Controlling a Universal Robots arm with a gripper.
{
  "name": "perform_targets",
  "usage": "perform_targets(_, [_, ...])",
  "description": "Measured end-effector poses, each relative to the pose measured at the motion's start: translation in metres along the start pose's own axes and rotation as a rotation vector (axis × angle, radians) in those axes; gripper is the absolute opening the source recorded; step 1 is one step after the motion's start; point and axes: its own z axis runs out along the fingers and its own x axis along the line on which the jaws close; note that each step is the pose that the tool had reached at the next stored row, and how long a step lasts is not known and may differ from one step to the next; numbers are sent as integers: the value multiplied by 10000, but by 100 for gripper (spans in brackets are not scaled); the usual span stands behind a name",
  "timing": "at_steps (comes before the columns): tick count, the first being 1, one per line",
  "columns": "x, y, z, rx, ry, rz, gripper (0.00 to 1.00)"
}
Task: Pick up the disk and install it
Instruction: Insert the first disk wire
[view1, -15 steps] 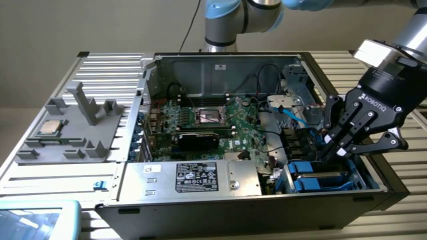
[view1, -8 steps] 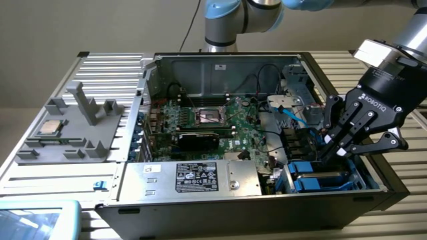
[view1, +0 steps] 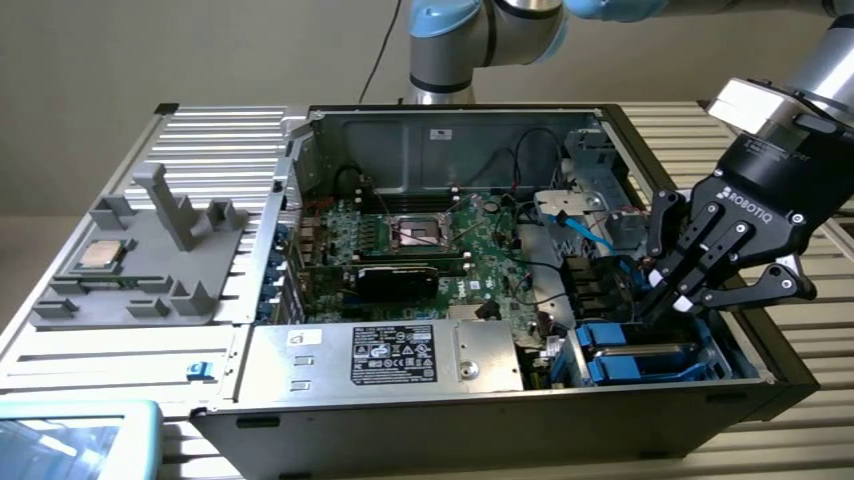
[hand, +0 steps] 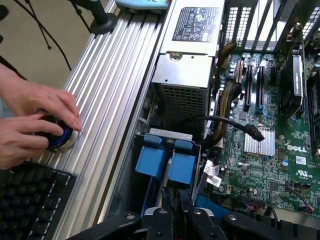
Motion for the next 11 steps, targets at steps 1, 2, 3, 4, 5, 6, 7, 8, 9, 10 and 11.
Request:
perform_targets(1, [4, -1, 0, -63, -8, -16, 16])
perform_targets(2, [6, -3, 0, -140, -19, -34, 16])
perform_targets(3, [7, -6, -3, -212, -27, -51, 16])
perform_targets(4, [8, -9, -4, -244, -32, -60, 16])
perform_targets(5, [9, -13, -4, -266, -35, -65, 16])
perform_targets(6, [10, -17, -6, -278, -36, -68, 16])
perform_targets(7, [12, -25, -9, -298, -40, -73, 16])
perform_targets(8, [14, -34, -12, -323, -44, -79, 16])
perform_targets(9, [17, -46, -18, -351, -46, -86, 16])
perform_targets(10, [19, -57, -22, -380, -50, -94, 16])
perform_targets(11, [20, -63, -24, -402, -53, -100, 16])
